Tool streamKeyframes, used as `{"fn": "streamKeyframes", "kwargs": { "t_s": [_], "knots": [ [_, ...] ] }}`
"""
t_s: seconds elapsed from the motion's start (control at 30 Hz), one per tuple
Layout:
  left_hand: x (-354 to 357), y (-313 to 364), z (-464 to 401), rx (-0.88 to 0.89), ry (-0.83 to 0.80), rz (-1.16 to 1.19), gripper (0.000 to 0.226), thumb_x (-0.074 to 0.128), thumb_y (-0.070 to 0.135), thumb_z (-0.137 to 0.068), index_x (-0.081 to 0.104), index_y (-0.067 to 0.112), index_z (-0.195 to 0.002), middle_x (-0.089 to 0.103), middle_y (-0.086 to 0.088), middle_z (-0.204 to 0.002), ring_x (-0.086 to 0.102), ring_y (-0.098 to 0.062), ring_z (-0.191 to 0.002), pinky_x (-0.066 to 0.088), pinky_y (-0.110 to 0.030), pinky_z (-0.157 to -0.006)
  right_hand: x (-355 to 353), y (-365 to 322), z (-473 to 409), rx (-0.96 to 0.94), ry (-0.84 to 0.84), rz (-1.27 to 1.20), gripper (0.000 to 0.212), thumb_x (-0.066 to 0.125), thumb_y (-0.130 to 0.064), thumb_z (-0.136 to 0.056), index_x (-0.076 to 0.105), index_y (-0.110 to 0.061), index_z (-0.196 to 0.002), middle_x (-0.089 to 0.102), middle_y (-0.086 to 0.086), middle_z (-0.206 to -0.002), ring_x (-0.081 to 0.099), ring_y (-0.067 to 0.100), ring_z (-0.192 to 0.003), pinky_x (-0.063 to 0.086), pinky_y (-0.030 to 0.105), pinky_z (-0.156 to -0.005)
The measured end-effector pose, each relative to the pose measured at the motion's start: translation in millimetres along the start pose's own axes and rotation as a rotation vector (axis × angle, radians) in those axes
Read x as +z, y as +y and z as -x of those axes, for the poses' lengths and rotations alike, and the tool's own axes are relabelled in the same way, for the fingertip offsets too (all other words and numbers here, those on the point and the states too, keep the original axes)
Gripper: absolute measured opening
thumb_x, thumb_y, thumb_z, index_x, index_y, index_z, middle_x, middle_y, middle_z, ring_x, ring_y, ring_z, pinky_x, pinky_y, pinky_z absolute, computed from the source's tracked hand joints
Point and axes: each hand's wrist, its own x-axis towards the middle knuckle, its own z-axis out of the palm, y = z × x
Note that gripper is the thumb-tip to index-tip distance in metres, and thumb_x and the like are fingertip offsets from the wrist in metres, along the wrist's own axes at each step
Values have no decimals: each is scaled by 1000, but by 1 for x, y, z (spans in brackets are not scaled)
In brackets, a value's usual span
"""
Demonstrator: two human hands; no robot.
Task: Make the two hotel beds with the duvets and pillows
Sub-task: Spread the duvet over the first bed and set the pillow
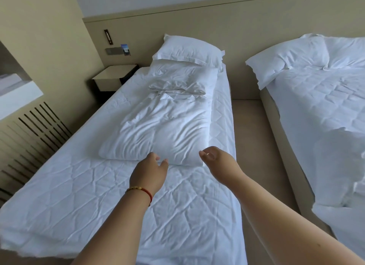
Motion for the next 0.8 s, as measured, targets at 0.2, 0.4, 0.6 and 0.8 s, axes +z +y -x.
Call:
{"fn": "streamKeyframes", "kwargs": {
  "t_s": [0.2,0.4,0.6,0.8],
  "knots": [
    [86,95,-44,-54,-1,33,45,46,41,-97,43,13,-133,60,-11,-125,58,-29,-112,48,-35,-91,-72,56,-43,-32,-43,52,38,43,-49,-95,58,-22,-118,64,-5,-111,55,13,-93,41,27,-76],
    [185,209,-96,-163,-72,123,50,44,43,-97,36,16,-138,58,-6,-125,57,-24,-112,47,-32,-85,-180,126,-132,-13,-109,103,32,42,-48,-96,58,-23,-107,62,-8,-96,59,14,-91,43,28,-76],
    [193,234,-150,-262,1,105,52,47,41,-97,37,13,-140,48,-7,-138,54,-24,-120,47,-34,-95,-210,143,-219,-6,-180,53,33,42,-48,-96,59,-20,-99,58,-8,-90,58,17,-88,41,28,-72],
    [189,235,-240,-340,167,109,51,50,40,-96,41,10,-136,45,-12,-134,55,-29,-115,48,-38,-94,-199,115,-324,-107,-272,75,39,41,-46,-96,57,-11,-93,55,-5,-78,51,14,-73,37,26,-63]
  ]
}}
